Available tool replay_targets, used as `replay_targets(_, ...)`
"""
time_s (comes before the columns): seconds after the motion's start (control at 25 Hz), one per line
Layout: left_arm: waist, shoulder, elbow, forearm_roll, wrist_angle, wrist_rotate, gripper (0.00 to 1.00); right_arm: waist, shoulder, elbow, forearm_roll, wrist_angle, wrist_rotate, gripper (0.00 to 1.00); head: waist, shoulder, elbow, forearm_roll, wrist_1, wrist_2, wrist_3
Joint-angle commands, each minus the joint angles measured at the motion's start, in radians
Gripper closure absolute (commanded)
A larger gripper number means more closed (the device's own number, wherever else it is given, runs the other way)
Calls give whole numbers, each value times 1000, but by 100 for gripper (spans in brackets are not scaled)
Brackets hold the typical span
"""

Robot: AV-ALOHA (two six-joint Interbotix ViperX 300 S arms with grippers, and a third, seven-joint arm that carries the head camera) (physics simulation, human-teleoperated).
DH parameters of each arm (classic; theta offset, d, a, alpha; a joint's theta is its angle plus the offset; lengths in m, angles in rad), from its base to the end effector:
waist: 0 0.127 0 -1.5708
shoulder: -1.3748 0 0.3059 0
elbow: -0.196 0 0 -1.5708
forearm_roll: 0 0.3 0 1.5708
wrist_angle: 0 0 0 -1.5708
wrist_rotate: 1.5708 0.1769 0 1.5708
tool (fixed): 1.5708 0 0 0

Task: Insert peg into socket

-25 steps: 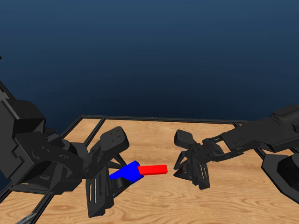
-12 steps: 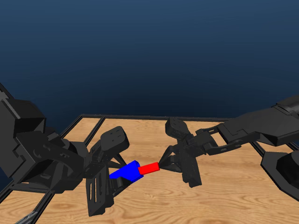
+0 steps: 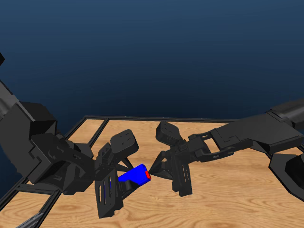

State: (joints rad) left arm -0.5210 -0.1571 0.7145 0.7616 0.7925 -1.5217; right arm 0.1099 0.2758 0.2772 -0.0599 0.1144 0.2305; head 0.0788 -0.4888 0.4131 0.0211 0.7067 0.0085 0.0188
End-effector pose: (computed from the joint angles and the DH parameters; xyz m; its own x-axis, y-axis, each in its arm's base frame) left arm 0.3240 -0.0857 0.1309 0.5249 0.2654 -0.8087 -0.4823 0.8756 -0.0257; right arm 0.5302 0.0573 0.1324 0.7816 0.0794 -0.6188 0.0018 0.9916 0.1295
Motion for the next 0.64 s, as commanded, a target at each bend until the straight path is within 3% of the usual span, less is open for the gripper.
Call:
replay_targets(0.04,2,-10,-36,-2,-12,15,100,7,20,-56,14,-43,-6,100,5,-7,-14,1,-10,0,0)
replay_targets(0.32,2,-14,-12,5,-28,-1,100,4,29,-51,26,-50,-8,100,9,-9,-15,2,-12,-1,-2)
replay_targets(0.36,-3,-16,-25,-2,-15,3,100,0,28,-39,23,-40,-7,100,9,-10,-15,2,-13,1,-3)
replay_targets(0.56,-4,-3,0,-29,-26,13,100,-26,-20,90,47,-74,34,100,5,-13,-15,2,-16,5,0)
replay_targets(0.6,19,-21,-10,-44,-34,9,100,-29,-21,115,57,-100,47,100,4,-13,-15,2,-16,5,2)
replay_targets(0.64,-2,-18,-13,-42,-41,12,100,-30,-34,152,78,-140,73,10,3,-13,-15,2,-17,7,5)
